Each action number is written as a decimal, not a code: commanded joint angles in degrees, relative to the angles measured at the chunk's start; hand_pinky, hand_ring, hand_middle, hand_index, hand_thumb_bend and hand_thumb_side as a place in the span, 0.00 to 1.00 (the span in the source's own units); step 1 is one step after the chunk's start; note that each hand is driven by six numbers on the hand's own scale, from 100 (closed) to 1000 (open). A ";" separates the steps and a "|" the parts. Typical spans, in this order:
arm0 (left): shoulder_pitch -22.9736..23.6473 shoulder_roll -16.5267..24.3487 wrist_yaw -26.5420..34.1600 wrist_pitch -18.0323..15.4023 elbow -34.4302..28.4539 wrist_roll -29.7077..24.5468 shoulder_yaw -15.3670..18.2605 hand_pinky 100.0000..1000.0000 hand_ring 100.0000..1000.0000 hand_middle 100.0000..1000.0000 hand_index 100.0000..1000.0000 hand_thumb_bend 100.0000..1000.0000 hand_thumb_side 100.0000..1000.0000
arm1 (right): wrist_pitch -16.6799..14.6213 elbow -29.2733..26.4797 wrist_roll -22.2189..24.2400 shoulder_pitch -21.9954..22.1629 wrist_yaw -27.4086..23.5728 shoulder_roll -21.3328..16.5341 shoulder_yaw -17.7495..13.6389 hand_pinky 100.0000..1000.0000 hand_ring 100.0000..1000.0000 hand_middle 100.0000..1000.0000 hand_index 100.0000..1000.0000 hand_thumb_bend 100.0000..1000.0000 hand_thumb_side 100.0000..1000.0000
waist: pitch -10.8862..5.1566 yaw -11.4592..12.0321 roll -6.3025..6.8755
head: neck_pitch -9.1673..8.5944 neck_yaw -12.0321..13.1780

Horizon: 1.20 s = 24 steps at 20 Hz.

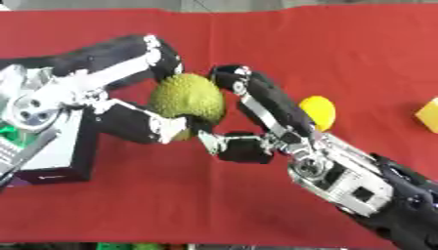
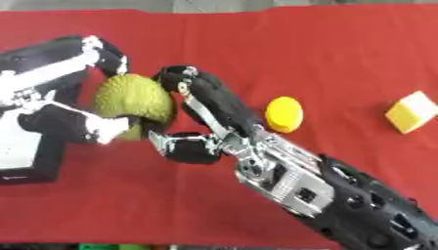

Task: Pick up the objects with one hand, pass them to the other hand, and then place them into the box on the other side of the table.

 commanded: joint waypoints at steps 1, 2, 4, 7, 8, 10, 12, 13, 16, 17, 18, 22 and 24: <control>-0.99 1.33 0.64 0.63 -1.07 0.58 0.43 0.63 0.50 0.34 0.31 0.00 0.19 | 1.23 -0.25 1.45 0.04 0.51 -1.42 -0.12 0.74 0.74 0.67 0.78 0.00 0.37 | -1.23 -0.03 -0.02 | -0.18 0.14; -0.97 1.37 -0.17 0.78 -0.73 0.13 0.32 0.63 0.49 0.33 0.31 0.00 0.18 | 1.10 -0.25 1.86 0.13 0.64 -1.45 -0.13 0.75 0.76 0.70 0.80 0.00 0.46 | -1.25 -0.06 -0.02 | -0.19 0.18; -0.88 1.47 -2.66 0.50 0.14 -1.10 0.09 0.61 0.48 0.32 0.29 0.00 0.13 | 0.58 -0.25 2.50 0.27 0.93 -1.55 -0.19 0.77 0.80 0.75 0.87 0.00 0.63 | -1.28 -0.13 -0.01 | -0.23 0.23; -0.57 1.37 -6.64 -0.50 2.27 -2.58 0.00 0.60 0.47 0.31 0.29 0.00 0.09 | -0.21 -0.25 3.17 0.39 1.64 -1.67 -0.34 0.79 0.82 0.79 0.92 0.00 0.74 | -1.29 -0.24 -0.01 | -0.29 0.23; -0.46 1.33 -7.78 -0.84 3.05 -2.90 0.02 0.59 0.46 0.30 0.29 0.00 0.08 | -0.42 -0.25 3.38 0.45 1.79 -1.70 -0.38 0.79 0.82 0.80 0.93 0.00 0.74 | -1.28 -0.27 -0.02 | -0.30 0.25; -0.20 1.30 -9.59 -1.59 4.40 -3.34 0.07 0.59 0.46 0.30 0.29 0.00 0.07 | -0.73 -0.25 3.54 0.58 1.95 -1.75 -0.50 0.79 0.83 0.80 0.94 0.00 0.75 | -1.25 -0.34 -0.02 | -0.33 0.27; 0.10 1.43 -10.77 -2.29 5.46 -3.72 0.12 0.59 0.46 0.30 0.30 0.00 0.06 | -0.66 -0.25 3.45 0.68 2.10 -1.83 -0.61 0.79 0.83 0.80 0.95 0.00 0.75 | -1.21 -0.39 0.00 | -0.33 0.27; 0.26 1.59 -11.21 -2.58 5.87 -3.86 0.18 0.58 0.46 0.31 0.30 0.00 0.05 | -0.57 -0.25 3.35 0.73 2.18 -1.87 -0.64 0.79 0.83 0.80 0.95 0.00 0.75 | -1.19 -0.42 0.01 | -0.34 0.26; 0.94 2.49 -11.94 -3.20 6.59 -3.79 0.64 0.58 0.46 0.31 0.32 0.00 0.04 | -0.34 -0.25 3.17 0.93 2.33 -2.05 -0.60 0.79 0.83 0.80 0.95 0.00 0.76 | -1.17 -0.48 0.07 | -0.35 0.27; 1.25 2.95 -11.99 -3.32 6.67 -3.58 0.90 0.58 0.46 0.31 0.32 0.00 0.04 | -0.26 -0.25 3.13 1.01 2.40 -2.12 -0.61 0.79 0.83 0.80 0.95 0.00 0.76 | -1.17 -0.51 0.09 | -0.39 0.27; 1.59 3.46 -11.96 -3.41 6.66 -3.30 1.19 0.58 0.46 0.32 0.32 0.00 0.04 | -0.13 -0.25 3.10 1.09 2.48 -2.19 -0.64 0.79 0.83 0.80 0.95 0.00 0.76 | -1.17 -0.53 0.12 | -0.43 0.27; 3.63 6.19 -11.21 -3.26 5.76 -1.71 3.02 0.58 0.46 0.32 0.32 0.00 0.04 | 0.07 -0.25 2.69 1.37 2.42 -2.50 -0.80 0.79 0.83 0.80 0.94 0.00 0.76 | -1.17 -0.57 0.21 | -0.58 0.65; 4.98 7.89 -10.60 -2.90 4.76 -0.72 4.41 0.58 0.46 0.32 0.32 0.00 0.05 | 0.12 -0.25 2.33 1.54 2.21 -2.64 -0.83 0.79 0.83 0.80 0.94 0.00 0.75 | -1.13 -0.54 0.24 | -0.69 0.83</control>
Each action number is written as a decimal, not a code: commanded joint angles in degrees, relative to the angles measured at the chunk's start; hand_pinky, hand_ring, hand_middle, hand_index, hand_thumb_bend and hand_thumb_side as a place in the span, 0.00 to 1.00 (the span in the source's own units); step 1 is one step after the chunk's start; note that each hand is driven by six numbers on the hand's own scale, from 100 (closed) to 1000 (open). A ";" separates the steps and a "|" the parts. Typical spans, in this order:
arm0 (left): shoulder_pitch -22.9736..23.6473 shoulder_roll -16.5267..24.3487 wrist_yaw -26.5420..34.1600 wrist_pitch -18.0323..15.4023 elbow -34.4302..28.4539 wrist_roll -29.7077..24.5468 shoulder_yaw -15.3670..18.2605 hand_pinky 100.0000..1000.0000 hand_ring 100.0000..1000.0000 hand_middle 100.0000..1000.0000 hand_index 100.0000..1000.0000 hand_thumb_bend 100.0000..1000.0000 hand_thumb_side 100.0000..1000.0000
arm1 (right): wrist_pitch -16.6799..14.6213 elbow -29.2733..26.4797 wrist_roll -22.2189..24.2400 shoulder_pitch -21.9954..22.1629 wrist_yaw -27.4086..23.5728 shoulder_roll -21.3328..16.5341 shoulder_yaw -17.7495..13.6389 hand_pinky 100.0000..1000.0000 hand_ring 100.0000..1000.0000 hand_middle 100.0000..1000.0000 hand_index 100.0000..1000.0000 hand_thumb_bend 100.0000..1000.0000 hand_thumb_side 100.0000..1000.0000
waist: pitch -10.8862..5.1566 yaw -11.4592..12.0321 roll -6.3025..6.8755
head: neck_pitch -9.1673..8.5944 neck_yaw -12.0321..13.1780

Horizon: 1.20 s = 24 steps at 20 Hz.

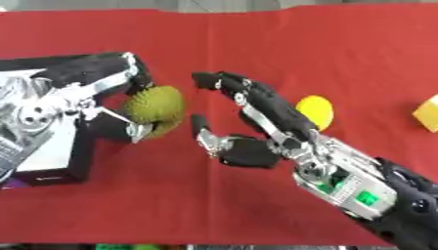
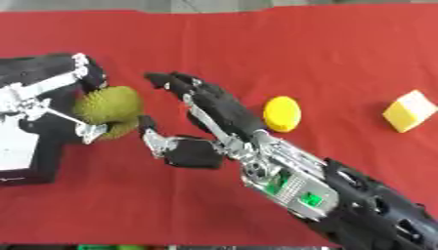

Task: Pick up the objects with one hand, pass them to the other hand, and then place them into the box on the other side of the table.

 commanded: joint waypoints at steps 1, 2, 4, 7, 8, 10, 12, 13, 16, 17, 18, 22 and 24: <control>0.82 4.19 1.20 0.47 -2.45 1.79 3.36 0.58 0.46 0.32 0.32 0.00 0.05 | 0.09 -0.54 -0.77 -0.35 -0.16 -1.24 -0.83 0.79 0.83 0.80 0.94 0.00 0.75 | -1.11 0.05 0.16 | -0.66 0.47; 1.67 5.11 1.98 0.80 -3.36 2.45 4.38 0.59 0.46 0.32 0.32 0.00 0.05 | 0.12 -0.54 -1.06 -0.26 -0.26 -1.30 -0.88 0.79 0.82 0.80 0.94 0.00 0.74 | -1.08 0.08 0.15 | -0.68 0.60; 3.43 6.94 3.46 1.66 -5.31 3.98 6.71 0.59 0.46 0.32 0.31 0.00 0.06 | 0.36 -0.54 -1.61 0.00 -0.46 -1.50 -1.07 0.79 0.82 0.80 0.94 0.00 0.72 | -1.03 0.17 0.09 | -0.71 1.03; 6.08 9.39 5.65 3.24 -7.43 6.39 10.04 0.59 0.46 0.32 0.31 0.00 0.08 | 0.76 -0.54 -2.44 0.35 -0.97 -1.79 -1.46 0.79 0.82 0.80 0.93 0.00 0.70 | -0.99 0.30 -0.03 | -0.87 1.83; 6.91 10.08 6.34 3.73 -7.93 7.29 11.07 0.59 0.46 0.32 0.31 0.00 0.08 | 0.87 -0.54 -2.68 0.44 -1.15 -1.88 -1.58 0.79 0.82 0.80 0.93 0.00 0.70 | -0.98 0.34 -0.07 | -0.92 2.08; 8.48 11.24 7.51 4.61 -8.50 9.13 12.97 0.60 0.46 0.32 0.31 0.00 0.09 | 1.08 -0.54 -3.00 0.61 -1.79 -2.01 -1.84 0.80 0.83 0.81 0.93 0.00 0.66 | -0.95 0.44 -0.15 | -1.02 2.64; 9.86 12.06 8.34 5.35 -8.49 10.75 14.49 0.60 0.46 0.32 0.31 0.00 0.10 | 1.21 -0.54 -3.08 0.74 -2.74 -2.17 -2.12 0.80 0.84 0.81 0.94 0.00 0.62 | -0.95 0.48 -0.26 | -1.08 3.25; 10.45 12.35 8.64 5.63 -8.35 11.46 15.11 0.60 0.46 0.32 0.31 0.00 0.10 | 1.22 -0.54 -3.09 0.82 -3.25 -2.25 -2.29 0.81 0.84 0.82 0.94 0.00 0.60 | -0.94 0.49 -0.33 | -1.13 3.51; 11.88 12.89 8.99 6.23 -7.31 12.96 16.37 0.60 0.46 0.32 0.31 0.00 0.11 | 0.86 -0.54 -3.10 1.10 -4.58 -2.45 -2.82 0.81 0.85 0.82 0.94 0.00 0.55 | -0.87 0.46 -0.59 | -1.39 4.35; 12.26 12.98 8.91 6.34 -6.81 13.34 16.69 0.60 0.46 0.32 0.32 0.00 0.11 | 0.69 -0.54 -3.27 1.19 -4.85 -2.50 -3.05 0.80 0.84 0.82 0.94 0.00 0.55 | -0.83 0.43 -0.71 | -1.52 4.56; 12.58 13.00 8.76 6.41 -6.26 13.69 16.97 0.60 0.46 0.32 0.32 0.00 0.11 | 0.51 -0.54 -3.57 1.28 -5.01 -2.53 -3.28 0.80 0.84 0.81 0.93 0.00 0.54 | -0.78 0.39 -0.83 | -1.67 4.71; 13.39 12.79 7.74 6.47 -3.15 14.72 17.77 0.60 0.47 0.33 0.32 0.00 0.11 | -0.46 -0.54 -5.90 1.60 -4.87 -2.58 -4.33 0.79 0.83 0.79 0.89 0.00 0.45 | -0.54 0.25 -1.30 | -2.23 5.21; 13.49 12.46 7.04 6.32 -1.17 15.12 17.99 0.60 0.47 0.33 0.33 0.00 0.11 | -1.04 -0.54 -7.10 1.70 -4.73 -2.57 -4.85 0.78 0.82 0.78 0.88 0.00 0.46 | -0.41 0.16 -1.48 | -2.44 5.48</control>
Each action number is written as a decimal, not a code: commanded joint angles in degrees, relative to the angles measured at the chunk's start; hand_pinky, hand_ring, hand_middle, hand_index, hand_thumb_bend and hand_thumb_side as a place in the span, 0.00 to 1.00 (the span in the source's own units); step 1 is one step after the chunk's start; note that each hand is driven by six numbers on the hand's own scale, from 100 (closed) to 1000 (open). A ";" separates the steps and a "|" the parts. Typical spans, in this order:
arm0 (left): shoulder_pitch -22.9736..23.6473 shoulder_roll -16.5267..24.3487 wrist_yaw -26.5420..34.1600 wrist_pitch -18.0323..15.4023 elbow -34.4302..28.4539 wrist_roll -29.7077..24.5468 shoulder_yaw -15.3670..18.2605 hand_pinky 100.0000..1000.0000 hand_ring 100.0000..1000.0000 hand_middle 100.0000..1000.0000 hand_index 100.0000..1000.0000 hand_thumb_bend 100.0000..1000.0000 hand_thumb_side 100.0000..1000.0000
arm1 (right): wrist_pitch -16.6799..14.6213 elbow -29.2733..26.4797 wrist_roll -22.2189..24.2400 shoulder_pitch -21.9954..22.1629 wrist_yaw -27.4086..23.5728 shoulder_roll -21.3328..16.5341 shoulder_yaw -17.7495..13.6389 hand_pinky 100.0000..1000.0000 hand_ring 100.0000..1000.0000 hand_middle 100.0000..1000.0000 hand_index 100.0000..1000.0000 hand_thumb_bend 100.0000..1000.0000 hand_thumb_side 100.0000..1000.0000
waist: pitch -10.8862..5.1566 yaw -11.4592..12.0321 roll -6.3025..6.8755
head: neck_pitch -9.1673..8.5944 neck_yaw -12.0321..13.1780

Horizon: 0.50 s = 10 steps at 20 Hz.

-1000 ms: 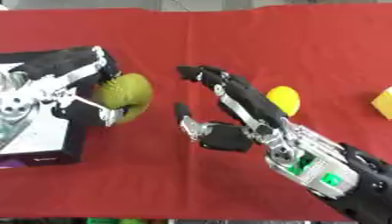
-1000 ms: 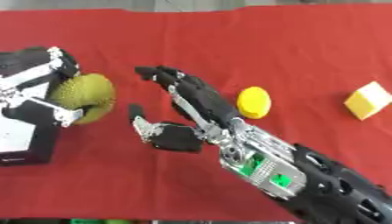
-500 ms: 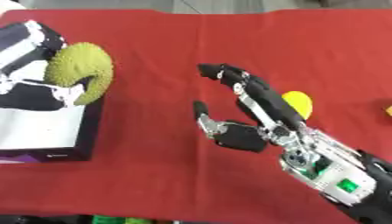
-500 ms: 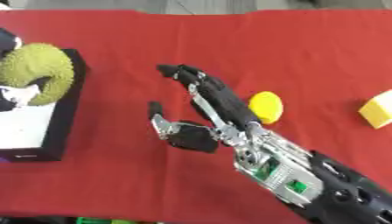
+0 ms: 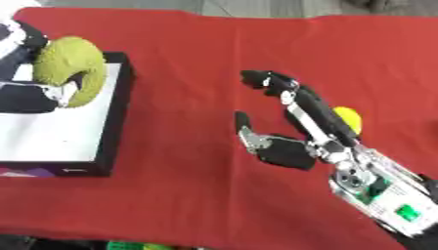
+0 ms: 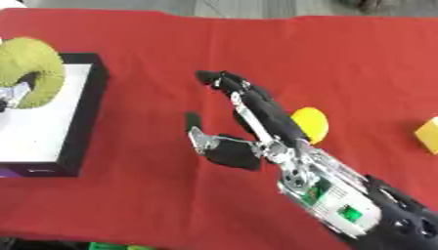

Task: Pick up the objects with one hand, pass them to the other hand, and then place them into the box on the other side of the table.

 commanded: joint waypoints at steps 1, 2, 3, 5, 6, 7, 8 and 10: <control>-0.50 1.56 -1.15 -0.27 2.48 0.90 1.58 0.60 0.47 0.33 0.33 0.00 0.11 | -0.88 -0.55 -1.93 -0.30 0.07 -1.09 -1.45 0.78 0.82 0.78 0.88 0.00 0.42 | -0.75 -0.08 0.05 | -1.00 0.55; -0.50 1.38 -1.52 -0.41 3.46 1.09 1.68 0.61 0.47 0.34 0.34 0.00 0.11 | -1.17 -0.55 -2.40 -0.26 0.02 -1.10 -1.68 0.78 0.81 0.77 0.87 0.00 0.41 | -0.69 -0.15 -0.02 | -1.10 0.73; -0.50 1.19 -1.95 -0.57 4.47 1.32 1.79 0.61 0.47 0.34 0.34 0.00 0.11 | -1.46 -0.55 -2.83 -0.21 -0.05 -1.12 -1.93 0.78 0.81 0.77 0.87 0.00 0.41 | -0.64 -0.22 -0.09 | -1.19 0.96; -0.61 0.84 -2.84 -0.98 6.59 1.70 1.87 0.62 0.49 0.37 0.38 0.00 0.11 | -1.96 -0.55 -3.49 -0.12 -0.22 -1.22 -2.30 0.78 0.81 0.77 0.86 0.00 0.40 | -0.59 -0.31 -0.18 | -1.25 1.20; -0.70 0.66 -3.29 -1.26 7.67 1.82 1.85 0.62 0.49 0.37 0.38 0.00 0.11 | -2.18 -0.55 -3.69 -0.09 -0.29 -1.27 -2.40 0.78 0.81 0.77 0.86 0.00 0.40 | -0.58 -0.33 -0.20 | -1.27 1.25; -0.79 0.49 -3.83 -1.62 8.69 1.95 1.81 0.62 0.50 0.38 0.40 0.00 0.09 | -2.35 -0.55 -3.81 -0.05 -0.34 -1.30 -2.47 0.78 0.81 0.77 0.86 0.00 0.40 | -0.57 -0.34 -0.21 | -1.28 1.29; -0.87 0.29 -4.47 -2.08 9.73 2.05 1.73 0.63 0.51 0.39 0.42 0.00 0.08 | -2.47 -0.55 -3.90 -0.02 -0.37 -1.32 -2.54 0.78 0.81 0.77 0.86 0.00 0.40 | -0.56 -0.36 -0.22 | -1.29 1.32; -1.00 -0.16 -5.73 -2.94 11.91 1.94 1.55 0.64 0.53 0.42 0.46 0.00 0.06 | -2.61 -0.55 -4.02 0.03 -0.39 -1.32 -2.66 0.78 0.81 0.77 0.86 0.00 0.40 | -0.56 -0.39 -0.23 | -1.27 1.39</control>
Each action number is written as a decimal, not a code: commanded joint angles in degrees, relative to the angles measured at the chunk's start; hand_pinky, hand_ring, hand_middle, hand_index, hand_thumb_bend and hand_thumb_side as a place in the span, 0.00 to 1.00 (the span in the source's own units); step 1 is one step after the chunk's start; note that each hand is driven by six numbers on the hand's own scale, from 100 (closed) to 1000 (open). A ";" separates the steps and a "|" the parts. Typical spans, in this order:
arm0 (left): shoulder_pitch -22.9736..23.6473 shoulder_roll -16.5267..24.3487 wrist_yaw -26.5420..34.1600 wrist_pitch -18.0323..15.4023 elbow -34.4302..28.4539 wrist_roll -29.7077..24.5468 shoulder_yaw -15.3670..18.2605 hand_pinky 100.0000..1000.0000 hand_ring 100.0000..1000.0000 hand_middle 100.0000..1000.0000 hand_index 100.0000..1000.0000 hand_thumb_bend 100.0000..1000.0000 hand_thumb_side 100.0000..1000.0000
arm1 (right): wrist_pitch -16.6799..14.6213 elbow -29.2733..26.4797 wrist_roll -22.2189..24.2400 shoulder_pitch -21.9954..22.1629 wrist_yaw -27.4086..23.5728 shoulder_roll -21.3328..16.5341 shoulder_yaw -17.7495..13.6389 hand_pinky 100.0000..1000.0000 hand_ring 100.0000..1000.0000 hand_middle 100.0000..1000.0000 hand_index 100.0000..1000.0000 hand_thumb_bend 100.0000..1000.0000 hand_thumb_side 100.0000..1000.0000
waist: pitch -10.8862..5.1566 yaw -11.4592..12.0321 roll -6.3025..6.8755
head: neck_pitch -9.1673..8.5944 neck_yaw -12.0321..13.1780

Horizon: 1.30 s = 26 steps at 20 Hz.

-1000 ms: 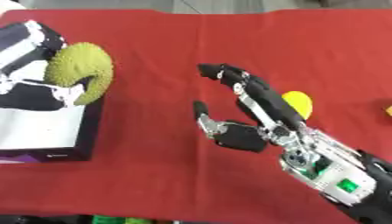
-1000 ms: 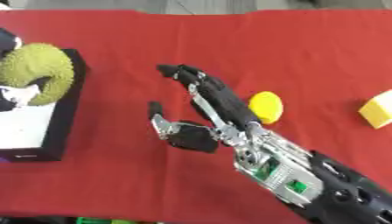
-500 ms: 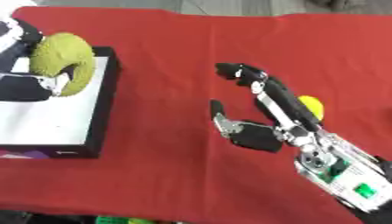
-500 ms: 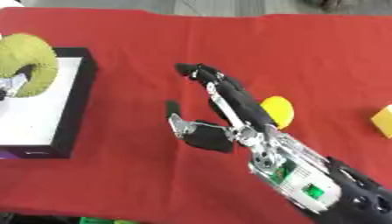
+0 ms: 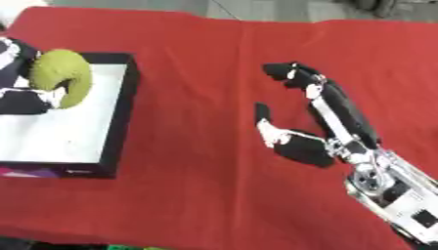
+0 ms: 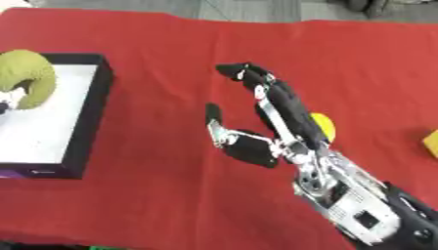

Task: Pick up the objects with one hand, pass them to the other hand, and then place them into the box on the other side of the table.

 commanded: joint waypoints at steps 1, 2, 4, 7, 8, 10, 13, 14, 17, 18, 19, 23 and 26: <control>-1.14 0.61 -2.11 -1.35 2.87 -0.05 0.79 0.66 0.55 0.44 0.49 0.00 0.05 | -0.35 -0.55 -0.52 -0.39 -0.17 -1.26 -0.97 0.78 0.81 0.76 0.86 0.00 0.40 | -0.92 -0.01 0.24 | -0.74 0.35; -1.18 0.40 -2.67 -1.65 3.79 -0.31 0.72 0.67 0.57 0.46 0.51 0.00 0.05 | -0.41 -0.55 -0.64 -0.36 -0.19 -1.27 -1.06 0.78 0.81 0.76 0.86 0.00 0.39 | -0.92 -0.04 0.24 | -0.73 0.37; -1.23 0.05 -3.73 -1.96 5.29 -1.01 0.61 0.72 0.62 0.52 0.62 0.00 0.04 | -0.51 -0.55 -0.88 -0.30 -0.25 -1.34 -1.25 0.78 0.80 0.76 0.86 0.00 0.39 | -0.92 -0.09 0.25 | -0.62 0.45; -1.38 -0.42 -4.96 -1.61 7.09 -2.37 0.69 0.77 0.70 0.60 0.73 0.00 0.02 | -0.59 -0.55 -1.12 -0.18 -0.36 -1.44 -1.38 0.77 0.80 0.76 0.86 0.00 0.39 | -0.95 -0.13 0.30 | -0.44 0.68; -1.45 -0.55 -5.32 -1.29 7.59 -2.78 0.77 0.79 0.72 0.63 0.75 0.03 0.02 | -0.65 -0.55 -1.16 -0.15 -0.39 -1.46 -1.38 0.77 0.80 0.76 0.86 0.00 0.39 | -0.97 -0.15 0.31 | -0.38 0.73; -1.57 -0.74 -6.22 -0.50 8.34 -3.24 0.98 0.82 0.75 0.66 0.78 0.08 0.14 | -0.79 -0.55 -1.21 -0.08 -0.41 -1.50 -1.39 0.77 0.80 0.76 0.86 0.00 0.39 | -1.00 -0.19 0.33 | -0.26 0.79; -1.60 -0.87 -7.44 0.70 8.86 -3.13 1.29 0.86 0.79 0.70 0.82 0.18 0.38 | -0.88 -0.55 -1.32 0.03 -0.41 -1.61 -1.51 0.77 0.80 0.76 0.86 0.00 0.39 | -1.05 -0.24 0.37 | -0.26 0.89; -1.58 -0.88 -7.71 1.08 8.90 -3.12 1.42 0.86 0.79 0.70 0.82 0.20 0.41 | -0.88 -0.55 -1.36 0.09 -0.42 -1.65 -1.54 0.77 0.80 0.76 0.86 0.00 0.39 | -1.07 -0.25 0.39 | -0.25 0.91; -1.49 -0.87 -8.05 1.85 8.56 -2.93 1.87 0.86 0.80 0.70 0.82 0.22 0.43 | -0.89 -0.55 -1.46 0.25 -0.42 -1.77 -1.58 0.77 0.80 0.76 0.86 0.00 0.38 | -1.14 -0.27 0.46 | -0.20 0.93; -1.43 -0.84 -8.02 2.00 8.32 -2.81 1.99 0.86 0.80 0.70 0.82 0.21 0.43 | -0.90 -0.55 -1.50 0.30 -0.42 -1.81 -1.59 0.77 0.80 0.76 0.86 0.00 0.38 | -1.17 -0.27 0.49 | -0.19 0.92; -1.36 -0.81 -7.97 2.10 7.97 -2.66 2.11 0.86 0.79 0.70 0.82 0.20 0.42 | -0.93 -0.55 -1.51 0.35 -0.41 -1.84 -1.60 0.77 0.80 0.76 0.86 0.00 0.38 | -1.20 -0.28 0.51 | -0.17 0.89; -1.11 -0.89 -6.63 2.50 5.71 -1.57 3.03 0.85 0.77 0.71 0.81 0.03 0.37 | -1.28 -0.55 -1.43 0.57 -0.34 -1.98 -1.74 0.78 0.80 0.76 0.86 0.00 0.38 | -1.32 -0.35 0.48 | -0.06 0.51; -0.85 -1.21 -4.21 3.49 2.16 1.29 4.50 0.83 0.75 0.72 0.78 0.00 0.30 | -0.99 -0.55 -1.34 0.14 -0.39 -1.94 -2.15 0.78 0.80 0.77 0.86 0.00 0.38 | -1.40 -0.37 0.42 | 0.09 -0.14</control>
